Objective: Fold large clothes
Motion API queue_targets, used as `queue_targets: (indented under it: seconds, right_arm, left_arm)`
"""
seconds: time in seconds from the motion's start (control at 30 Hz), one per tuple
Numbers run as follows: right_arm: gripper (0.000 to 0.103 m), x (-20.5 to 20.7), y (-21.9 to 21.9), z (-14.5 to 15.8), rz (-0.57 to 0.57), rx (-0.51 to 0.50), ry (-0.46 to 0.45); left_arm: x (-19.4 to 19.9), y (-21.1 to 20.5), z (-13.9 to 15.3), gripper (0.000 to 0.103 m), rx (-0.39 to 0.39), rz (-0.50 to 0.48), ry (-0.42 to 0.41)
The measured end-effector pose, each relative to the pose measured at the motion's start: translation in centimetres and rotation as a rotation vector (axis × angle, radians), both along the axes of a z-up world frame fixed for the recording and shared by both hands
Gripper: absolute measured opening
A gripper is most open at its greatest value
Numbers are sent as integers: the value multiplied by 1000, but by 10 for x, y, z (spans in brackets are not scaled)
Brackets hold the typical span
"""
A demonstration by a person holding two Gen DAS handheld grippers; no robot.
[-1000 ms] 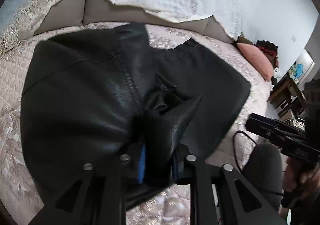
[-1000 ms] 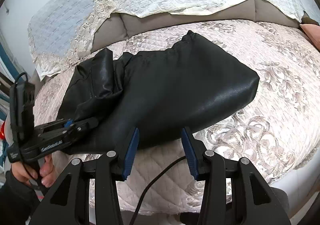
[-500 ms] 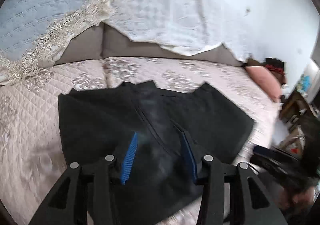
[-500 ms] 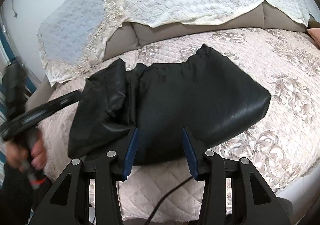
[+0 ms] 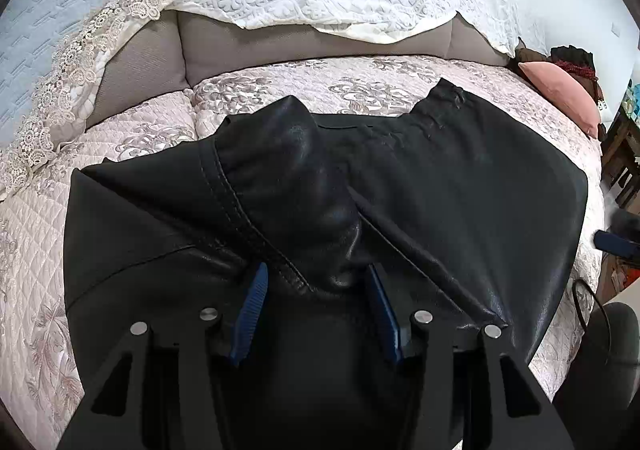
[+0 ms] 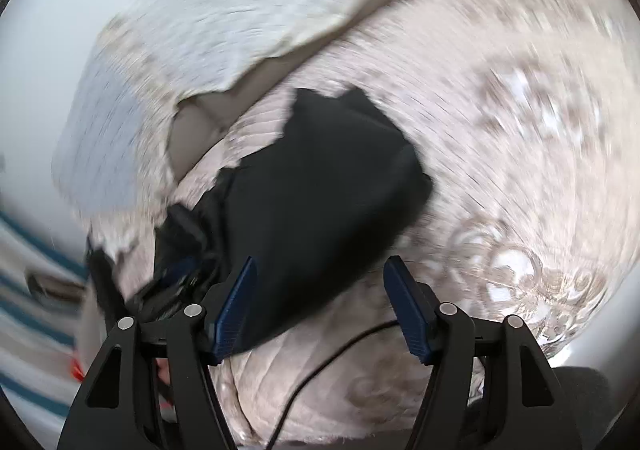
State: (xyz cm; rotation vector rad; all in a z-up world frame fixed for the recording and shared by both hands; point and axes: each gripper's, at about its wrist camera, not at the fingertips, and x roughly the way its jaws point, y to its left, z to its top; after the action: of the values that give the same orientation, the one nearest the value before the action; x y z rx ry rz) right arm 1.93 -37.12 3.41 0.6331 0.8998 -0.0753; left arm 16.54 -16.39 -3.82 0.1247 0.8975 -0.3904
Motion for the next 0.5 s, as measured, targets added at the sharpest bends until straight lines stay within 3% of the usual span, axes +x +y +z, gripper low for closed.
queue_targets:
  seconds: [0.1, 0.27, 0.5]
  right_arm:
    - [67, 5, -30, -16, -62, 85, 2]
    - [68, 18, -58, -34, -71, 187, 26]
    - [69, 50, -67, -47, -33, 222, 9]
  left_arm:
    - [1, -6, -1, 52, 33, -1, -8]
    - [0, -11, -4, 52, 66, -2, -29]
    - [-2, -14, -6, 53, 77, 4, -44]
